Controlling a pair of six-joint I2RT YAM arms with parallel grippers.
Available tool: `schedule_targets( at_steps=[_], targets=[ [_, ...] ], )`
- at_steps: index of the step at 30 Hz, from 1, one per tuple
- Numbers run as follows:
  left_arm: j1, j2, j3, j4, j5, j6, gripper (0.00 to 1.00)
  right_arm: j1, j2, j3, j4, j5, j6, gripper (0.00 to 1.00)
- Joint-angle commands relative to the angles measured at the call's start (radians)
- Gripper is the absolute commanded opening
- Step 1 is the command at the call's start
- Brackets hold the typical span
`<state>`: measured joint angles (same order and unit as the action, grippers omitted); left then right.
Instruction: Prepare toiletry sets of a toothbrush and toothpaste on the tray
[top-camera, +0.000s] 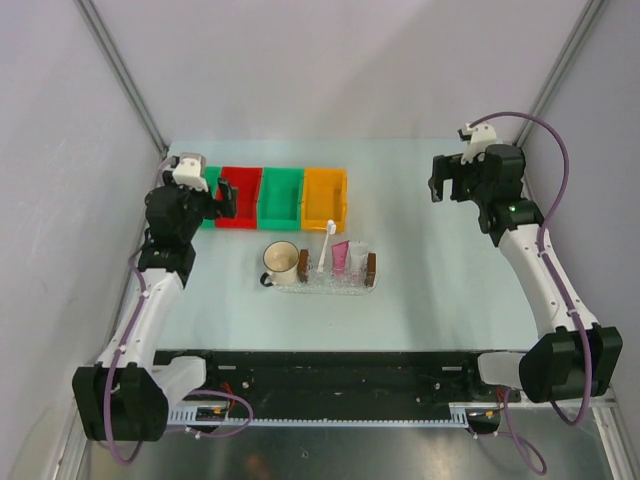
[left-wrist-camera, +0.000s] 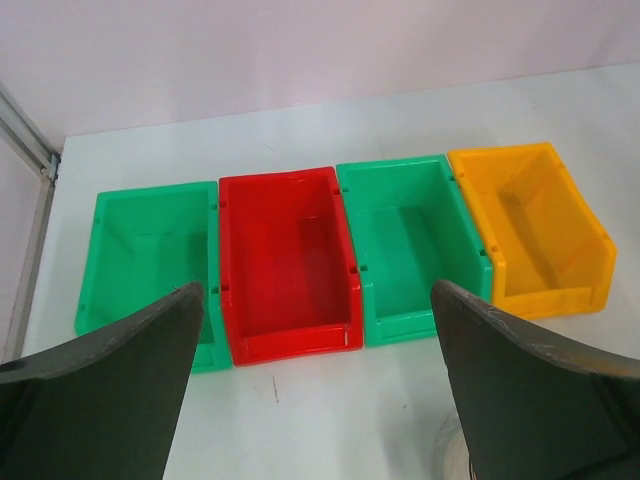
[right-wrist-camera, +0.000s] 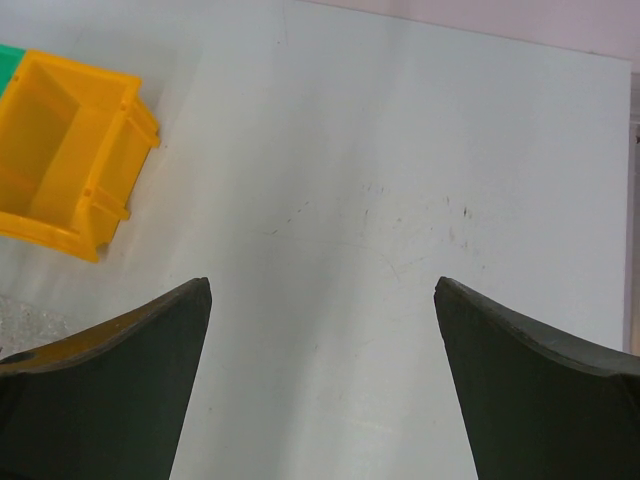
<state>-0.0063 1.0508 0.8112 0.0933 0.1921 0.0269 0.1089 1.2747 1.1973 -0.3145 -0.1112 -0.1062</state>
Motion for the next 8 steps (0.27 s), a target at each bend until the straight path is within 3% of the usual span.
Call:
schedule_targets(
  at_steps=[1,8],
  targets=[
    [-0.012,-0.032,-0.004,0.042,-0.045,0.036,1.0,-0.005,-0.034,0.001,0.046,0.013,-0.013,1.0],
    [-0.012,-0.037,-0.01,0.042,-0.034,0.033,1.0,-0.011,-0.047,0.001,0.043,-0.001,-0.013,1.0]
  ],
)
